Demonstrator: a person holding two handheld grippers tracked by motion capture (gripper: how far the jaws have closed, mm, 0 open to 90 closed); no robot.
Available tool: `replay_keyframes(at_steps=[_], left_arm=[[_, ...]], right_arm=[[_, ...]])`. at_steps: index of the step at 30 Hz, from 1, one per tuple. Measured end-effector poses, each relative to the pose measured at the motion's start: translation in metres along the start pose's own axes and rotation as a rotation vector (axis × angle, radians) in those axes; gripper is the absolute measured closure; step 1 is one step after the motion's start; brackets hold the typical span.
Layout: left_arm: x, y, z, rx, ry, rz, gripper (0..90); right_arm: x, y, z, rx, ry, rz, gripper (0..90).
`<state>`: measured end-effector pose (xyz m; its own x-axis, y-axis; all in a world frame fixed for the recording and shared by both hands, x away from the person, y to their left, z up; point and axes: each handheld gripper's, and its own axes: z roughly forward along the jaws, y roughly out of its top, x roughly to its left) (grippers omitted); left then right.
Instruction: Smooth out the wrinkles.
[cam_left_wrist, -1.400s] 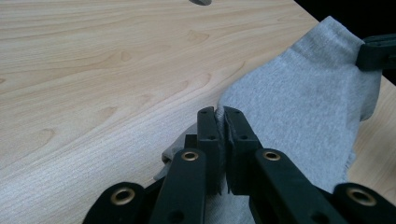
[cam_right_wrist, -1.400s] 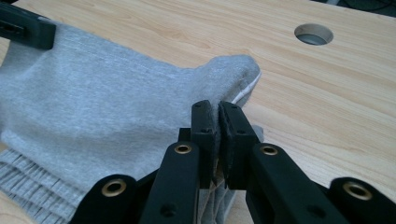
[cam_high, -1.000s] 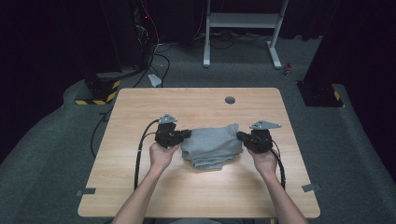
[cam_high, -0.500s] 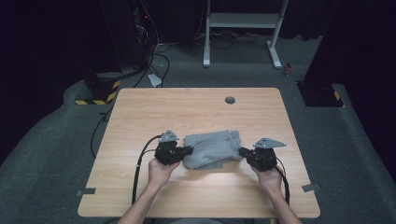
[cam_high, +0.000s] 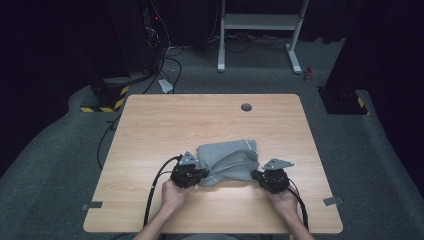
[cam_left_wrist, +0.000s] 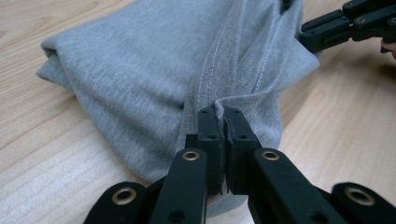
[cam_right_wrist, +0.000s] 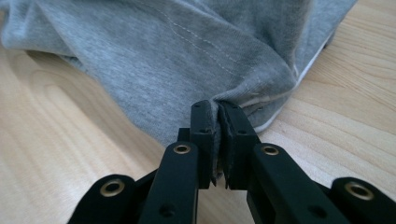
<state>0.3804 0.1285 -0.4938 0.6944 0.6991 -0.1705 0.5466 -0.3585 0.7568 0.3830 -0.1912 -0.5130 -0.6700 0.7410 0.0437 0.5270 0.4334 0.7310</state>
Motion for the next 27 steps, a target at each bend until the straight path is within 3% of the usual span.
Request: replay_keyframes(at_steps=[2,6,12,15,18,22,23,27], left_arm=[[0.001,0.001,0.002,-0.005,0.014,0.0,86.4],[0.013,0.007,0.017,-0.02,0.041,-0.038,86.4],[0.03,0.026,0.029,-0.027,0.076,-0.076,86.4],[0.027,0.03,0.023,-0.062,0.085,-0.06,86.4],[0.018,0.026,0.01,-0.083,0.088,-0.017,86.2],[0.013,0.01,-0.001,-0.076,0.064,-0.016,86.0],[0.012,0.003,-0.001,-0.067,0.051,-0.033,86.0],[0.011,-0.003,0.001,-0.052,0.042,-0.038,85.9]], right_arm=[[-0.002,0.0,0.003,0.001,-0.008,-0.003,84.0],[-0.005,0.008,0.015,0.012,-0.086,-0.033,84.1],[-0.021,0.023,0.028,0.025,-0.11,0.028,84.1],[-0.02,0.031,0.025,0.019,-0.145,0.007,84.1],[-0.011,0.026,0.01,-0.022,-0.147,-0.023,83.9],[-0.004,0.012,0.0,-0.033,-0.124,-0.04,83.5],[-0.004,0.009,-0.001,-0.029,-0.118,-0.043,83.3],[0.0,0.002,0.0,-0.01,-0.099,-0.035,81.1]])
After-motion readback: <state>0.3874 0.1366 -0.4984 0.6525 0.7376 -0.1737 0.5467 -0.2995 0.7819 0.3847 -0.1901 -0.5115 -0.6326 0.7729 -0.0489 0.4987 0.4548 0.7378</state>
